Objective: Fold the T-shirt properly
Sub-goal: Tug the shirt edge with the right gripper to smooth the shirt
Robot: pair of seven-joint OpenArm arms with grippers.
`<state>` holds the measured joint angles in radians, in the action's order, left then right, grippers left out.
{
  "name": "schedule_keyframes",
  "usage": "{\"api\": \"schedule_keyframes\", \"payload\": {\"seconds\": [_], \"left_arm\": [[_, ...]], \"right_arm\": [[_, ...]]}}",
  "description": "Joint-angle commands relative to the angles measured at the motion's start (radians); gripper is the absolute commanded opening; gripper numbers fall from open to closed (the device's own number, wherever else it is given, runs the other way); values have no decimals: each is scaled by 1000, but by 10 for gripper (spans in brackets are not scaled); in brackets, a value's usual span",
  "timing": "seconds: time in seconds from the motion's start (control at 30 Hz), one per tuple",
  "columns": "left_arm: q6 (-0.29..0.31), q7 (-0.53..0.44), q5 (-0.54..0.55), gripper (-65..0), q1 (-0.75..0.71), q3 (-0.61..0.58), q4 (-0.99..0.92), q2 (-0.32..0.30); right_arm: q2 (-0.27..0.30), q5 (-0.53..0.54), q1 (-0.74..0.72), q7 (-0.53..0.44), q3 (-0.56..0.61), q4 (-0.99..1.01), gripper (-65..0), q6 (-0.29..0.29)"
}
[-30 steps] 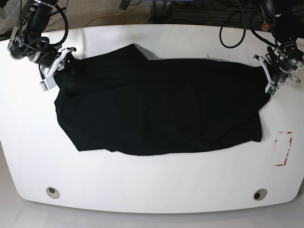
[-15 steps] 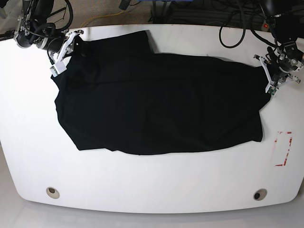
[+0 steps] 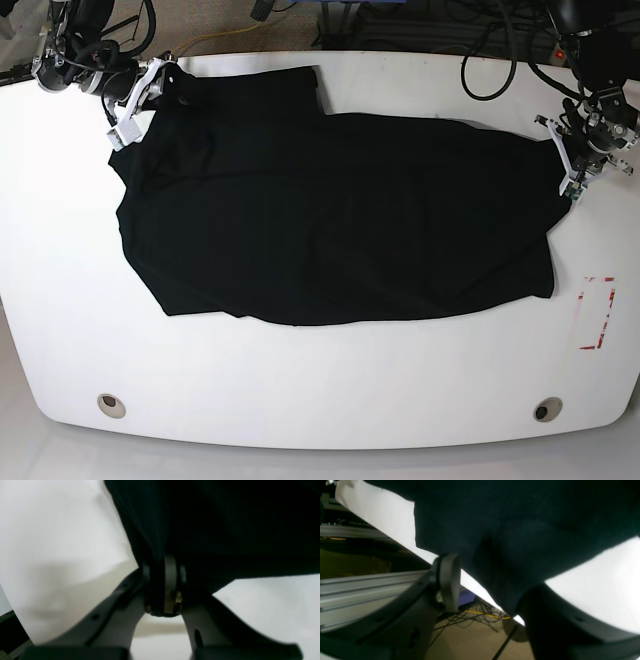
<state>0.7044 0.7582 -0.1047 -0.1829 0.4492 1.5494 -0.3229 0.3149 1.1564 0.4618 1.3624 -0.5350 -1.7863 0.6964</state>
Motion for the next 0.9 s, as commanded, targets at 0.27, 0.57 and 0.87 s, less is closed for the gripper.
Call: {"api": "schedule_keyframes", "payload": {"seconds": [0.27,0.57,0.87], "left_arm": [[-6,-1,-3,-603,7,6,9,-18],[-6,-1,-3,-603,9,6,9,-18],[-6,-1,-3,-603,9,6,9,-20]], "right_arm": [[-6,-63,25,-15,-4,9,-336,2],[-46,-197,19,-19,-6,55,-420,2],[-63,-143,48,-19,-10,-39,-650,2]]}}
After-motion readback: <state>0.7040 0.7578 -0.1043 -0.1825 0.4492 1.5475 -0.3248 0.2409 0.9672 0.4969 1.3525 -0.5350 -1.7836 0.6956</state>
